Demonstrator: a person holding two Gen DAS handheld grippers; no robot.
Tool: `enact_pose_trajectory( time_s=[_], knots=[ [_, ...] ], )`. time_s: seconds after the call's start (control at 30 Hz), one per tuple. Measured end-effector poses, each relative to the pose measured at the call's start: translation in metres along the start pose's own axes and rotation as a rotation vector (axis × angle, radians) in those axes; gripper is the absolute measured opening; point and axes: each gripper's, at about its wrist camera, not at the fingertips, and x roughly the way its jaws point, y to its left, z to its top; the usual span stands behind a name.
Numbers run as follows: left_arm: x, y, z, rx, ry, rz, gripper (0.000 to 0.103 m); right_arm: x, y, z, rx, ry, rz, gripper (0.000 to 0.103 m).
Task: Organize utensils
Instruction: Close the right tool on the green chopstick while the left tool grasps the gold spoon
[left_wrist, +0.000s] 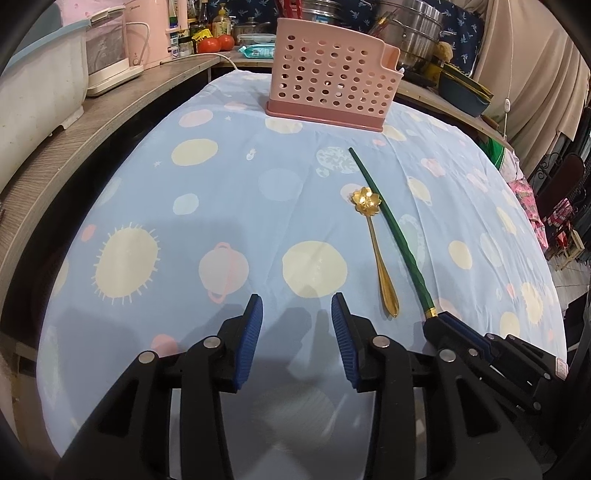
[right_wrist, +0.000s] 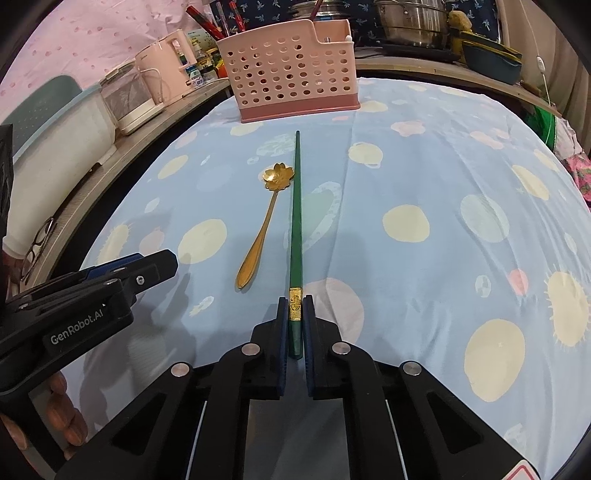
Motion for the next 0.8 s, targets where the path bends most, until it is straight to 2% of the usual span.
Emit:
enact_pose_trajectory(
  time_s=[0.07,0.4,0.63,0.8],
  knots=[
    [0.0,-0.001,-0.001,0.001,0.003,-0.002,0.044,-0.001,-0.003,0.001,0.01,-0.005,-0.006,0.007],
    [0.008,-0.023,-0.002,0.021,0.029,-0.065,0.047,-0.007,-0.031,0.002,0.085,-0.02,-0.033,0.007],
    [0.021,-0.041,0.003,0.026,0.051,-0.106,0.047,-0.009,-0.039,0.002,0.103,-0.021,-0.033,0.007],
    [0.028,-0.047,0.005,0.036,0.052,-0.098,0.045,-0.009,-0.039,0.001,0.104,-0.019,-0.028,0.007]
  ],
)
